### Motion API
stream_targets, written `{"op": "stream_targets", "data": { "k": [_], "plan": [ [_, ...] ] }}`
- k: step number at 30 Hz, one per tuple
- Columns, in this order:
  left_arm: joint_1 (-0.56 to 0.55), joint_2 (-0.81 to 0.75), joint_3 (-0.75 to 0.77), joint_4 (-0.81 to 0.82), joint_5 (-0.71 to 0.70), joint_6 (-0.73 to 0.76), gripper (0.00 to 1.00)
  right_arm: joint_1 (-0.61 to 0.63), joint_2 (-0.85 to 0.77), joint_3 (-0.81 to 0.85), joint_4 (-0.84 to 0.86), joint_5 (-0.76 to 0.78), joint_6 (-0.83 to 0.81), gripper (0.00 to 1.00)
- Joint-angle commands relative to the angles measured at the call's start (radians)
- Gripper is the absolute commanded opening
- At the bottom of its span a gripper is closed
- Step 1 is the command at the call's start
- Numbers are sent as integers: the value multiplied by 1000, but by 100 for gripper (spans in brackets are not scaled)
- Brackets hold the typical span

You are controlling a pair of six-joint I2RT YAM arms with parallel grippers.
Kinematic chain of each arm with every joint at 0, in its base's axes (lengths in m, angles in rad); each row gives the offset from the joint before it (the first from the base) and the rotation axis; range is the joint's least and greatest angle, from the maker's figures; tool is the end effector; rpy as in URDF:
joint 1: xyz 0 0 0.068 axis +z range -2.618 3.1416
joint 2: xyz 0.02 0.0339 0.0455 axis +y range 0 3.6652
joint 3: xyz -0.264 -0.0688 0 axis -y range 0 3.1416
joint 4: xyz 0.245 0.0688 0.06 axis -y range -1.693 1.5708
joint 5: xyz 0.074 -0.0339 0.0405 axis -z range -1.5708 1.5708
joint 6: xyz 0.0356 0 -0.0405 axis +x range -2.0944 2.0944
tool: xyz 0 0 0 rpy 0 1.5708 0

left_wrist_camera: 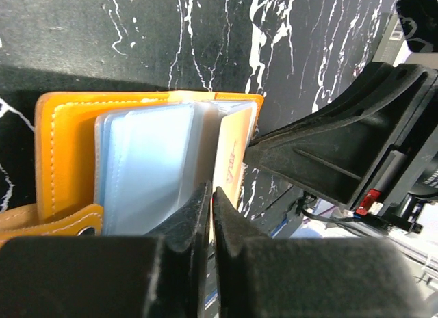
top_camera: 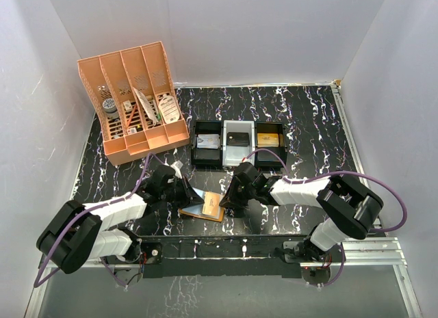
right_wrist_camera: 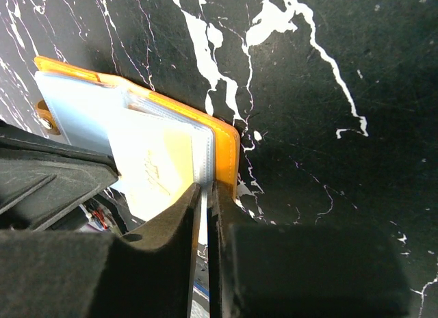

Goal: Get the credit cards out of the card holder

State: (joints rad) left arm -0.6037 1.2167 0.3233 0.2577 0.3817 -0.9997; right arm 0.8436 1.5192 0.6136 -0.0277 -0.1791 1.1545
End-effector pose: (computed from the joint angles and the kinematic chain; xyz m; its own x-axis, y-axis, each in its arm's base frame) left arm 0.1694 -0.1329 0.1443 -0.9150 -0.3174 -0.2489 0.0069 0.6046 -0.7965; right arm 0.1746 0.2057 0.1338 -0.9528 0.2831 -0.1097 0.1628 0.7815 0.6022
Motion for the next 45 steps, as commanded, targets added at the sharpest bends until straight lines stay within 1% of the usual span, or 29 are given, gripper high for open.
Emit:
{"op": "stream_targets", "data": {
  "k": [1,5,10,12,14,15,22,26,35,38,41,45],
  "plan": [
    [8,17,-6,45,60,-10,8,0,-20,10,-48,56,-26,9],
    [7,48,-17,111,91,-28,11,0,-25,-5,-31,47,-16,9],
    [7,81,-25,168,124,-48,11,0,-23,-15,-15,37,-10,9],
    [7,87,-27,183,132,-52,9,0,-21,-14,-11,34,-9,9],
    [7,87,-27,187,133,-54,3,-1,-21,-14,-13,33,-8,9],
    [8,83,-26,180,127,-55,0,0,-22,-13,-15,35,-7,9],
    [11,5,-31,70,61,-34,0,0,-24,-10,-41,61,-3,9],
    [27,-35,-38,70,68,-45,0,0,-8,-9,-29,54,-17,9],
    [35,-37,-6,-34,55,13,0,-1,-8,6,-42,63,-39,10],
    [36,-42,-5,-30,57,22,2,-1,-11,13,-44,61,-46,11],
    [38,-19,-1,3,90,28,0,-1,-18,41,-50,44,-67,12],
    [37,5,5,18,99,25,0,-1,-62,88,-51,32,-107,17]
  ]
}}
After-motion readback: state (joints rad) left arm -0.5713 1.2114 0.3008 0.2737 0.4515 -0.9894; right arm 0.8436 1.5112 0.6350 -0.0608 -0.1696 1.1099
